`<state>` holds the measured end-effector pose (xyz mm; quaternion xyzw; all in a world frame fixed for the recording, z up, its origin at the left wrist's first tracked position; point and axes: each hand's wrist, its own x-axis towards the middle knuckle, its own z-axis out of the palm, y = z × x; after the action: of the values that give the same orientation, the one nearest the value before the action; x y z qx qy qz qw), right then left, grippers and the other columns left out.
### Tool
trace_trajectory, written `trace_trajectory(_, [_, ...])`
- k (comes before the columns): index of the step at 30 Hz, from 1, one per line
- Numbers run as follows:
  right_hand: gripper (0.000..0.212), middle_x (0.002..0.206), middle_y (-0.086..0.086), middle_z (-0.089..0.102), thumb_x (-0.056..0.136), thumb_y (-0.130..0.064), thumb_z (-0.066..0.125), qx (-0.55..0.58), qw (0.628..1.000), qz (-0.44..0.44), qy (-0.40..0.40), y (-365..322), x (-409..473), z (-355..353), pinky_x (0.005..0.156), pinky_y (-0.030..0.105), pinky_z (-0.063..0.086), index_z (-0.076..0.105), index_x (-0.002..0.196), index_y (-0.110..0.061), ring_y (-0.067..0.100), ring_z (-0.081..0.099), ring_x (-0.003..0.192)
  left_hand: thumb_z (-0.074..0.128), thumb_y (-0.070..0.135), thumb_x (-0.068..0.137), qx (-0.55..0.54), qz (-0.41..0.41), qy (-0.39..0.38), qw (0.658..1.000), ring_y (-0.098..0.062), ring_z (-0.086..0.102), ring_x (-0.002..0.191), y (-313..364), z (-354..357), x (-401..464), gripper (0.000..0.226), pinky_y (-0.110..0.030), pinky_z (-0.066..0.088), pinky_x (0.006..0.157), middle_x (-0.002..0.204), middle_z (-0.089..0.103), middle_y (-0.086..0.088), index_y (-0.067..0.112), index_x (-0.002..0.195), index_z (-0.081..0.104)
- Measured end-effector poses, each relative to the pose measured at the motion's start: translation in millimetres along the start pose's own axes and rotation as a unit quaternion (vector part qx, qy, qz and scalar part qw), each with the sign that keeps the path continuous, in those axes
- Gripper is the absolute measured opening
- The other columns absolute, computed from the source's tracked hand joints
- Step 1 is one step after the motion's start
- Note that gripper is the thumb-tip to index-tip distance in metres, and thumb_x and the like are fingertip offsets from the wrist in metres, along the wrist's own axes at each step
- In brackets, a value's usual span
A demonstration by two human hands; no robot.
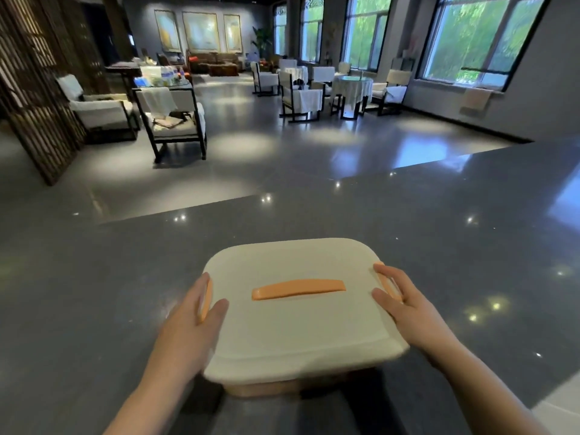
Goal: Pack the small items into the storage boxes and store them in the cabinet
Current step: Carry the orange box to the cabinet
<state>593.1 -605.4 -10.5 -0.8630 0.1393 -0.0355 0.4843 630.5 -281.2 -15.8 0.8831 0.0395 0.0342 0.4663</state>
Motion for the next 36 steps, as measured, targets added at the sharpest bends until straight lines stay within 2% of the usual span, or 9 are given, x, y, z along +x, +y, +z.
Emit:
trace_trajectory(4, [0.039, 0.124, -0.013, 0.053, 0.092, -0.036, 0.055, 0.054, 0.994, 0.054, 0.073, 21, -52, -11, 0.078, 0.029, 0.044, 0.044, 0.111, -0.068, 0.01, 0.055, 0.104, 0.062, 0.041, 0.083, -0.009, 0.02, -0.051, 0.998, -0.017, 0.051, 0.121, 8, 16, 3, 0.055, -0.031, 0.038, 0.091, 0.136, 0.051, 0.01, 0.047, 0.132, 0.04])
trace_trajectory(8, [0.046, 0.106, -0.007, 0.062, 0.086, -0.028, 0.058, 0.038, 0.973, 0.128, 0.187, 45, -99, -42, 0.083, 0.04, 0.048, 0.045, 0.116, -0.06, 0.019, 0.059, 0.095, 0.053, 0.059, 0.066, -0.023, 0.047, -0.15, 0.987, -0.02, 0.059, 0.106, 36, 55, -5, 0.056, -0.045, 0.046, 0.095, 0.126, 0.055, 0.01, 0.059, 0.119, 0.036])
trace_trajectory(12, [0.032, 0.08, 0.002, 0.063, 0.085, -0.04, 0.058, 0.005, 0.932, 0.18, 0.314, 77, -162, -94, 0.066, 0.036, 0.049, 0.048, 0.11, -0.058, 0.02, 0.06, 0.073, 0.058, 0.057, 0.076, 0.0, 0.119, -0.238, 0.964, -0.023, 0.061, 0.096, 82, 122, -26, 0.049, -0.045, 0.048, 0.087, 0.116, 0.06, 0.009, 0.059, 0.12, 0.036])
trace_trajectory(14, [0.03, 0.079, 0.01, 0.063, 0.084, -0.045, 0.058, 0.003, 0.918, 0.194, 0.345, 91, -186, -114, 0.067, 0.04, 0.051, 0.048, 0.109, -0.059, 0.025, 0.061, 0.07, 0.059, 0.052, 0.081, -0.009, 0.149, -0.254, 0.956, -0.021, 0.058, 0.103, 102, 151, -40, 0.047, -0.041, 0.046, 0.086, 0.119, 0.058, 0.014, 0.058, 0.122, 0.036])
trace_trajectory(18, [0.032, 0.086, 0.006, 0.065, 0.086, -0.046, 0.059, 0.003, 0.88, 0.226, 0.418, 127, -238, -176, 0.069, 0.044, 0.055, 0.048, 0.114, -0.057, 0.025, 0.064, 0.075, 0.058, 0.051, 0.081, -0.032, 0.211, -0.3, 0.93, -0.009, 0.048, 0.098, 155, 229, -83, 0.049, -0.033, 0.037, 0.077, 0.113, 0.049, 0.023, 0.054, 0.126, 0.038])
trace_trajectory(24, [0.032, 0.087, -0.011, 0.062, 0.082, -0.049, 0.058, -0.027, 0.838, 0.235, 0.491, 196, -282, -282, 0.072, 0.04, 0.054, 0.047, 0.11, -0.059, 0.01, 0.06, 0.079, 0.057, 0.054, 0.081, -0.041, 0.28, -0.346, 0.894, -0.012, 0.051, 0.098, 240, 347, -149, 0.05, -0.036, 0.04, 0.078, 0.116, 0.054, 0.022, 0.053, 0.127, 0.038])
trace_trajectory(26, [0.034, 0.089, -0.016, 0.059, 0.08, -0.05, 0.059, -0.035, 0.828, 0.244, 0.504, 216, -291, -313, 0.072, 0.038, 0.052, 0.044, 0.109, -0.061, 0.006, 0.057, 0.081, 0.056, 0.055, 0.081, -0.02, 0.305, -0.354, 0.884, -0.016, 0.055, 0.106, 269, 383, -167, 0.052, -0.037, 0.042, 0.081, 0.123, 0.057, 0.017, 0.051, 0.129, 0.039])
trace_trajectory(32, [0.041, 0.087, -0.023, 0.056, 0.079, -0.057, 0.058, -0.064, 0.81, 0.266, 0.518, 270, -292, -400, 0.06, 0.028, 0.048, 0.038, 0.114, -0.058, 0.003, 0.056, 0.079, 0.053, 0.056, 0.083, 0.054, 0.349, -0.377, 0.856, -0.025, 0.054, 0.115, 341, 482, -201, 0.055, -0.039, 0.044, 0.089, 0.131, 0.057, 0.008, 0.046, 0.135, 0.039])
trace_trajectory(36, [0.042, 0.093, -0.022, 0.055, 0.079, -0.058, 0.058, -0.075, 0.803, 0.282, 0.52, 316, -270, -461, 0.067, 0.031, 0.047, 0.038, 0.116, -0.056, 0.009, 0.058, 0.084, 0.052, 0.056, 0.083, 0.061, 0.368, -0.381, 0.846, -0.024, 0.055, 0.114, 387, 555, -205, 0.055, -0.039, 0.045, 0.09, 0.129, 0.058, 0.008, 0.043, 0.135, 0.04])
